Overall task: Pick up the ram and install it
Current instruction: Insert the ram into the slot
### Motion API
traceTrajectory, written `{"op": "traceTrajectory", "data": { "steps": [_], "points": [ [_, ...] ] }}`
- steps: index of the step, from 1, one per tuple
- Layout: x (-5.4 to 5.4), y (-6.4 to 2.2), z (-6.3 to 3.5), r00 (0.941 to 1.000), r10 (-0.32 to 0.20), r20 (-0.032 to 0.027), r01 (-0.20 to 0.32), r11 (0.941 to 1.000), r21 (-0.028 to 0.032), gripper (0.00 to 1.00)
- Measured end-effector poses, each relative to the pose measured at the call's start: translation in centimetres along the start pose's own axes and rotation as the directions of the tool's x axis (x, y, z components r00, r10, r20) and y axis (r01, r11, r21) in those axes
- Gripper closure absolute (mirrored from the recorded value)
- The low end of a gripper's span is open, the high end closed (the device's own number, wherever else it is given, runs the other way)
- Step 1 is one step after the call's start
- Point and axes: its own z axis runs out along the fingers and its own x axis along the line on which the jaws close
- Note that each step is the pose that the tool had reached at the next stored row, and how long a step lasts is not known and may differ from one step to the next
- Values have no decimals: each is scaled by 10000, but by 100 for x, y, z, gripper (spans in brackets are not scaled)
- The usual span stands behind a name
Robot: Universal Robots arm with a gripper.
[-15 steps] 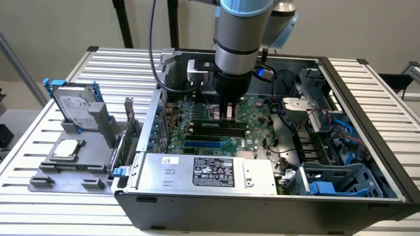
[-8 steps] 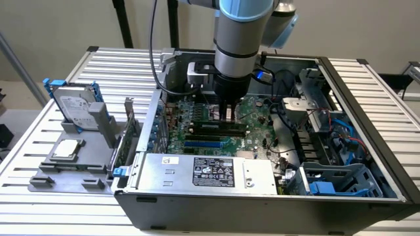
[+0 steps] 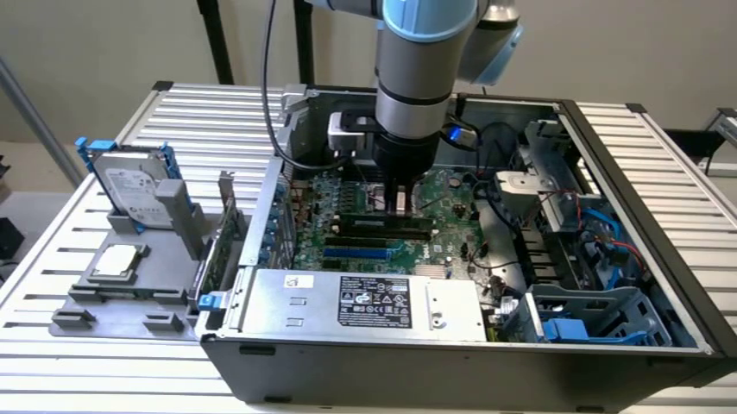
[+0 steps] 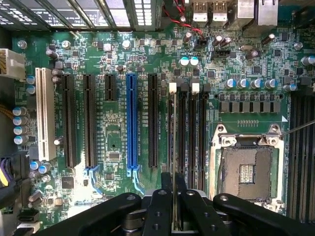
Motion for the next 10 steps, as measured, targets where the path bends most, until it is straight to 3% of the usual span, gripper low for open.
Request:
{"op": "traceTrajectory", "data": {
  "steps": [10],
  "points": [
    [-8,15,24,10000,-9,-11,9,10000,15,86]
  ]
}}
